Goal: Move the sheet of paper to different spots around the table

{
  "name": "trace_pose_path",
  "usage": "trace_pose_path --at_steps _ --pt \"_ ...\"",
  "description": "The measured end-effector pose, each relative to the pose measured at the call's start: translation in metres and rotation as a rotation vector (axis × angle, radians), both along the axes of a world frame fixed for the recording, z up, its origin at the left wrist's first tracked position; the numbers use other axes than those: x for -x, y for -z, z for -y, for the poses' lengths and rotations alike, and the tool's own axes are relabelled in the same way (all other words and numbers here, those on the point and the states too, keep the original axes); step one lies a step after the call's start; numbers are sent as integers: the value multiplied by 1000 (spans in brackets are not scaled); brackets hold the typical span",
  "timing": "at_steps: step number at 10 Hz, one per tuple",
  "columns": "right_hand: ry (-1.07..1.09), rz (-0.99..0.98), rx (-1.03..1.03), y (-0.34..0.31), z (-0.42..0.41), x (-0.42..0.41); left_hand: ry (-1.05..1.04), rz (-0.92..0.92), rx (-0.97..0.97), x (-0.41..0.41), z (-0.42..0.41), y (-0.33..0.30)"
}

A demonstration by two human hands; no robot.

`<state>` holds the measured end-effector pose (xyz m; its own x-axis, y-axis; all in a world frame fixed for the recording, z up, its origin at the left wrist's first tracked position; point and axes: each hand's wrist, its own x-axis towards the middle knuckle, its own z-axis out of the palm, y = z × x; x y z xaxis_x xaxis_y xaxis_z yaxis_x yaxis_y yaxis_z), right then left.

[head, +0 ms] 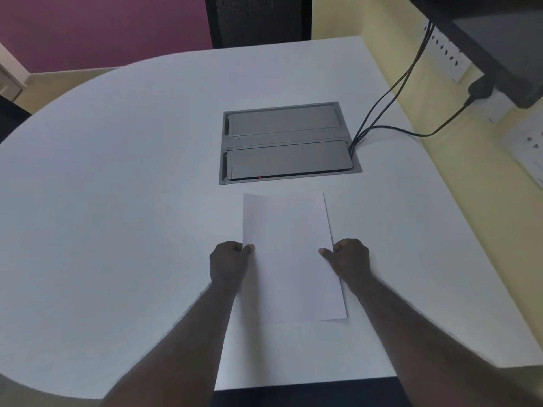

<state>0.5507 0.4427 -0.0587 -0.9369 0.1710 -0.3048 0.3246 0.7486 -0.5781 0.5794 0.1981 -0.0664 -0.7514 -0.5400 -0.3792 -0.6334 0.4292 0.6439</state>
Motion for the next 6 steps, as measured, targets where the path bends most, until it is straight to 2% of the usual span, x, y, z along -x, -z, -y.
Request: trace_pose_path --at_steps 1,3,5,6 --pt "-8 -3 -45 1 1 0 -18 4 14 0 -2 1" --pt "114 -63 1 2 5 -6 -55 -80 -10 -5 -3 3" --pt "137 -20 38 1 6 -4 -51 -106 -34 -5 0 6" --pt "236 -16 86 -5 5 -3 -87 -136 -82 -4 2 7"
